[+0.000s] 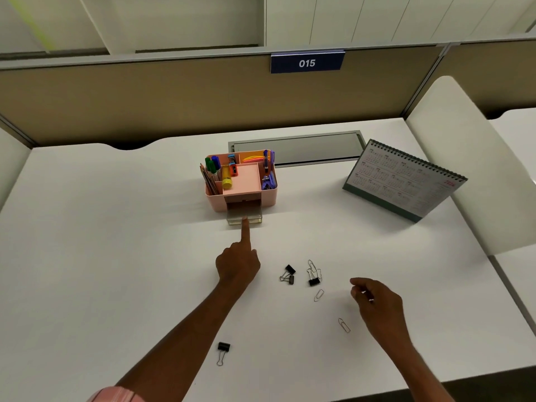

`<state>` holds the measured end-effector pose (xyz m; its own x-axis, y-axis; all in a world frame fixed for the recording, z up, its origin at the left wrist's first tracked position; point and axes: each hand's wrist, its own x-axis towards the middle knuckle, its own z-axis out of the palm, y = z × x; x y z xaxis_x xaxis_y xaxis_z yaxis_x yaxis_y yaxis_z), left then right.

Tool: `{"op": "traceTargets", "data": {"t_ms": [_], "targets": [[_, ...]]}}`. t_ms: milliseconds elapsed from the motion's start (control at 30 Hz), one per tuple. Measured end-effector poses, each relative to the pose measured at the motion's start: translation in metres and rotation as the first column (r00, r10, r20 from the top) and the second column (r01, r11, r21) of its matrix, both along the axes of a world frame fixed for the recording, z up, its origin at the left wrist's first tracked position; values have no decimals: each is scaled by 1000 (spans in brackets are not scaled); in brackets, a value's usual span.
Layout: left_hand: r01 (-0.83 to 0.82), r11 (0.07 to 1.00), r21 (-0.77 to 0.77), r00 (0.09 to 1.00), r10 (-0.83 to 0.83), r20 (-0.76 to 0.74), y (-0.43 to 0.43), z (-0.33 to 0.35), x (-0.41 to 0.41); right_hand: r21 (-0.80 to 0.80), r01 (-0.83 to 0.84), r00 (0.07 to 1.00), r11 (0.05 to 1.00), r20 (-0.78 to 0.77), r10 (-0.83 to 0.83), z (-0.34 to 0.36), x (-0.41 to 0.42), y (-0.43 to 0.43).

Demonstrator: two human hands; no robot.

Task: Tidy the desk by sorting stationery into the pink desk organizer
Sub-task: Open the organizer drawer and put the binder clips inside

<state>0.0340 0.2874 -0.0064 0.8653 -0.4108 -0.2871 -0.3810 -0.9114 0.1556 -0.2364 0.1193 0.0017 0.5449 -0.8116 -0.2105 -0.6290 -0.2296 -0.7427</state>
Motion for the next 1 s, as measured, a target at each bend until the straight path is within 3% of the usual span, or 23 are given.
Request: {"op": "traceTargets", "data": {"t_ms": [133,333,633,833,933,1000], "targets": [[-1,1000,-6,1000,1,-1,5,0,-5,-11,-53,997,999,-63,52,-4,-15,9],[-1,999,-51,1000,1,-6,13,3,-12,40,-230,916,972,-328,230,-19,-33,30],[-236,922,-306,966,189,-175,82,7,-60,14,-222,956,975,-196,221,-33,23,50],[-324,936,-137,923,281,-264,159,-2,-101,-40,-259,953,965,-174,248,-32,39,50],[-341,925,-169,886,257,-386,172,-5,-117,-71,-270,952,960,-170,255,-33,33,56],[-320,921,-221,896,218,-387,167,-9,-125,-66,-286,947,956,-170,272,-35,28,63]]}}
